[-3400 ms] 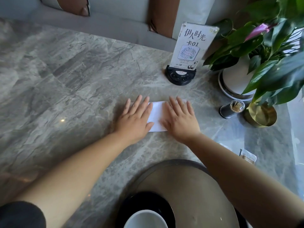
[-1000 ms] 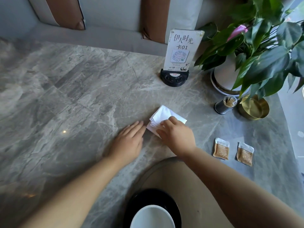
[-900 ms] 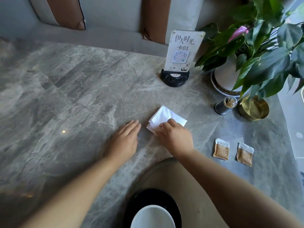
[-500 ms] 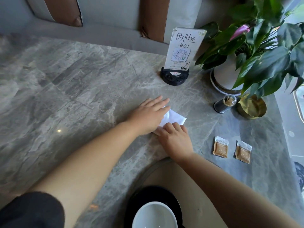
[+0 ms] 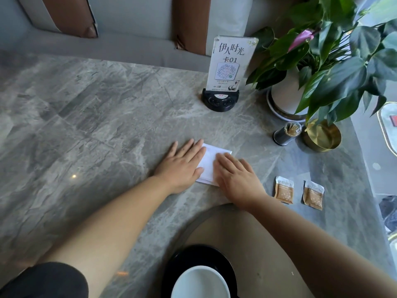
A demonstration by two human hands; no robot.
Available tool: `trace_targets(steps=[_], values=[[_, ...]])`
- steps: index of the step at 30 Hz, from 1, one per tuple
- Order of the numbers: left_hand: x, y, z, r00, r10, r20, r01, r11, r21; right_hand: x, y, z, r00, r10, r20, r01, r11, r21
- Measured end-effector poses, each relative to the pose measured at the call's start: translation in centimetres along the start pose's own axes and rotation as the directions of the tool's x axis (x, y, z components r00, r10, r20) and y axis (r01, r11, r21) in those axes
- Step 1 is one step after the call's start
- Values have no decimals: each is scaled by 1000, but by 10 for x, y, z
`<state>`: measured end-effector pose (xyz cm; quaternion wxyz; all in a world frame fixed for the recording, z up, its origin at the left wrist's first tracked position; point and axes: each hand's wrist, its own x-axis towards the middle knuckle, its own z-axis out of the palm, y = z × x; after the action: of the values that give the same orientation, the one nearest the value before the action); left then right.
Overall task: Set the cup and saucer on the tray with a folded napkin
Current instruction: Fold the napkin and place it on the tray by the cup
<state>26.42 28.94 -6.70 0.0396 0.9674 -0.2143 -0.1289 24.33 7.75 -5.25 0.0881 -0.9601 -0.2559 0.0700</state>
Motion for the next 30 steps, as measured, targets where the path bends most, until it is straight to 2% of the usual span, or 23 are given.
trace_targets(steps=[2, 3, 4, 5, 6, 8, 10, 14, 16, 18, 19, 20, 22, 23, 24, 25, 28, 30], values=[[-1, 2, 2, 1000, -13, 3, 13, 1000, -11, 5, 4, -7, 995, 99, -3, -97, 976, 193], [-1, 2, 2, 1000, -18, 3, 18, 1000, -14, 9, 5, -11, 974, 223, -50, -197, 929, 313], [-1, 3, 3, 1000, -22, 4, 22, 1000, -18, 15, 6, -16, 923, 378, -76, -317, 856, 407], [-1, 3, 3, 1000, -25, 3, 25, 999, -21, 23, 7, -22, 859, 511, -33, -443, 773, 454], [-1, 3, 3, 1000, -27, 3, 27, 999, -21, 31, 7, -28, 800, 596, 74, -556, 689, 466], [-2, 3, 2, 1000, -31, 1, 31, 999, -23, 44, 4, -37, 734, 604, 312, -664, 538, 519], [-3, 4, 2, 999, -34, -8, 34, 999, -26, 54, 0, -44, 709, 565, 423, -687, 418, 594], [-5, 5, 4, 998, -52, -38, 50, 997, -54, 58, -2, -47, 708, 544, 450, -636, 214, 742], [-7, 8, 3, 995, -83, -55, 77, 993, -94, 52, -4, -47, 738, 532, 415, -583, 192, 790], [-11, 13, -1, 986, -135, -96, 109, 965, -237, 41, -3, -47, 777, 509, 369, -519, 187, 834], [-12, 15, -5, 978, -175, -112, 123, 921, -369, 34, -2, -50, 798, 489, 353, -477, 155, 865], [-13, 17, -11, 968, -228, -104, 140, 836, -531, 26, 1, -54, 816, 469, 338, -436, 116, 892], [-13, 23, -28, 957, -291, -2, 160, 531, -832, 10, 7, -64, 848, 436, 302, -366, 70, 928], [-12, 28, -37, 958, -283, 53, 159, 368, -916, 2, 10, -69, 861, 423, 281, -337, 63, 939], [-11, 34, -46, 959, -271, 85, 157, 257, -954, -6, 12, -76, 871, 415, 263, -314, 58, 948], [-12, 39, -55, 959, -265, 97, 158, 217, -963, -13, 14, -82, 878, 408, 251, -297, 50, 954], [-16, 57, -75, 974, -223, 31, 80, 214, -974, -34, 16, -101, 892, 393, 225, -248, 10, 969], [-23, 72, -85, 986, -165, 7, 35, 164, -986, -50, 16, -113, 897, 389, 209, -222, -13, 975]])
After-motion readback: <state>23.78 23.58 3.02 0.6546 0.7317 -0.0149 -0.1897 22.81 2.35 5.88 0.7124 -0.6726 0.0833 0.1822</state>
